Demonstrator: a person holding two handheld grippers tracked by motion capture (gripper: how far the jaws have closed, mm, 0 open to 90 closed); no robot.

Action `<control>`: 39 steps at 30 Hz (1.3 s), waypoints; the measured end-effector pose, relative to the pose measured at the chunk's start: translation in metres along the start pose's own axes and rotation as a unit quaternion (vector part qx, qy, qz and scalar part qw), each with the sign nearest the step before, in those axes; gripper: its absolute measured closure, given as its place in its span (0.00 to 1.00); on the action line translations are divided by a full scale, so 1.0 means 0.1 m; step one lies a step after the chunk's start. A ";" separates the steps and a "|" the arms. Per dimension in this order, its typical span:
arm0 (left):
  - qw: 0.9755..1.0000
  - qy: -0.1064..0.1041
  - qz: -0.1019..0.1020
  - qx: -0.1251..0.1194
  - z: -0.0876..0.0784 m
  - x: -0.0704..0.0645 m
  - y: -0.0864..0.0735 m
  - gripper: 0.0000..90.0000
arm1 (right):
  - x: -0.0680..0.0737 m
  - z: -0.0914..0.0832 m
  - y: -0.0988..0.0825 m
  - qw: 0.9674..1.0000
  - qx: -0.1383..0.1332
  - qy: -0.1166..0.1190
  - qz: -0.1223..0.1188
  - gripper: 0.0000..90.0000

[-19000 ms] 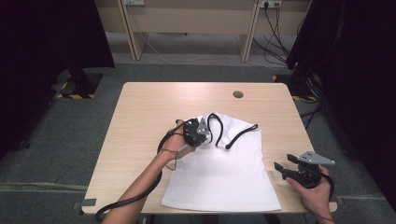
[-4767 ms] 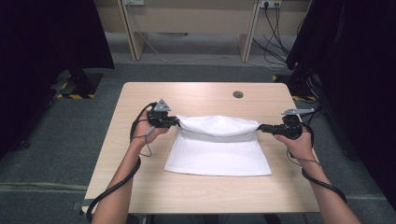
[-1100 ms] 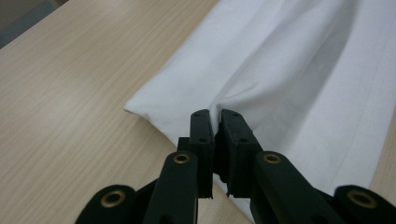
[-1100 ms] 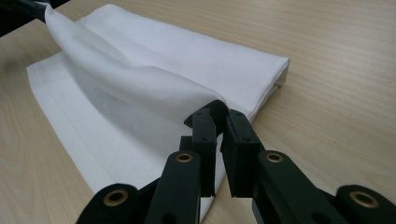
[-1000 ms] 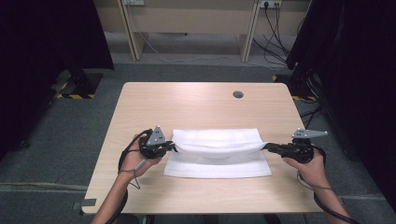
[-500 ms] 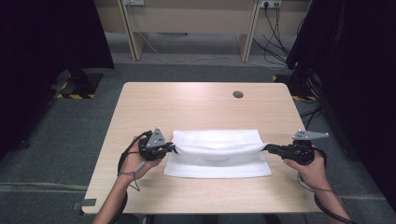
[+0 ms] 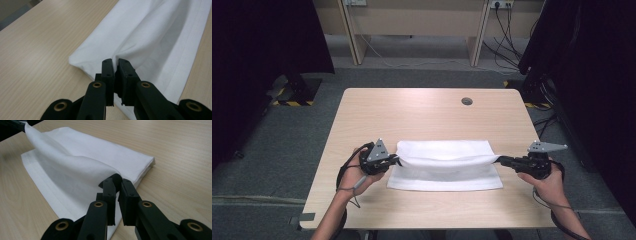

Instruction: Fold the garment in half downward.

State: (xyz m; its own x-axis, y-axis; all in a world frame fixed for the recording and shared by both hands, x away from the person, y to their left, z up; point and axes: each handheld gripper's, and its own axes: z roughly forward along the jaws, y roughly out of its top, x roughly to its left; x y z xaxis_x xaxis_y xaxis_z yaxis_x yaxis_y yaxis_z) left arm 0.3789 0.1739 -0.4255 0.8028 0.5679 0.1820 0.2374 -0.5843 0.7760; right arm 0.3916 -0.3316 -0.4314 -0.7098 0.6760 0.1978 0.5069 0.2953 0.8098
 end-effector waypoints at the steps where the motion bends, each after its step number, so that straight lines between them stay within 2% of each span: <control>1: 1.000 0.000 0.001 0.001 -0.01 0.00 0.00 0.93 | 0.00 -0.01 0.00 1.000 0.000 0.001 0.000 0.93; 8: 1.000 0.001 0.008 0.000 -0.05 -0.05 0.01 0.93 | 0.04 -0.03 -0.03 1.000 0.001 0.002 -0.005 0.93; 13: 1.000 -0.006 0.016 0.007 -0.06 -0.11 0.00 0.93 | 0.05 -0.05 -0.07 1.000 0.008 0.001 -0.011 0.93; 17: 0.999 -0.023 0.022 0.029 0.00 -0.18 -0.08 0.93 | 0.06 -0.04 -0.15 1.000 0.024 0.008 -0.016 0.93; 20: 0.997 -0.036 0.030 0.055 0.07 -0.24 -0.14 0.93 | 0.07 0.01 -0.22 0.999 0.046 0.011 -0.024 0.93; 27: 0.993 -0.049 0.047 0.096 0.18 -0.33 -0.23 0.92 | 0.14 0.11 -0.34 0.994 0.100 0.013 -0.050 0.93; 30: 0.993 -0.051 0.045 0.100 0.22 -0.33 -0.25 0.92 | 0.16 0.15 -0.37 0.992 0.114 0.010 -0.058 0.93; 33: 0.992 -0.047 0.045 0.103 0.24 -0.30 -0.23 0.92 | 0.16 0.17 -0.37 0.992 0.111 0.010 -0.056 0.93; 39: 0.994 -0.035 0.023 0.098 0.35 -0.09 -0.21 0.92 | 0.11 0.28 -0.28 0.992 0.112 -0.006 -0.057 0.93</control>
State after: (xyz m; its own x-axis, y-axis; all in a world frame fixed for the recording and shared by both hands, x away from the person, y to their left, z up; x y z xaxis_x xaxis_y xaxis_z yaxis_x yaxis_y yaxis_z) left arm 0.3855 0.1607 -0.4647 0.8494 0.5007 0.1666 0.2970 -0.7146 0.6334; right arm 0.3832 -0.3142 -0.4676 -0.7637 0.6372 0.1040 0.5205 0.5124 0.6830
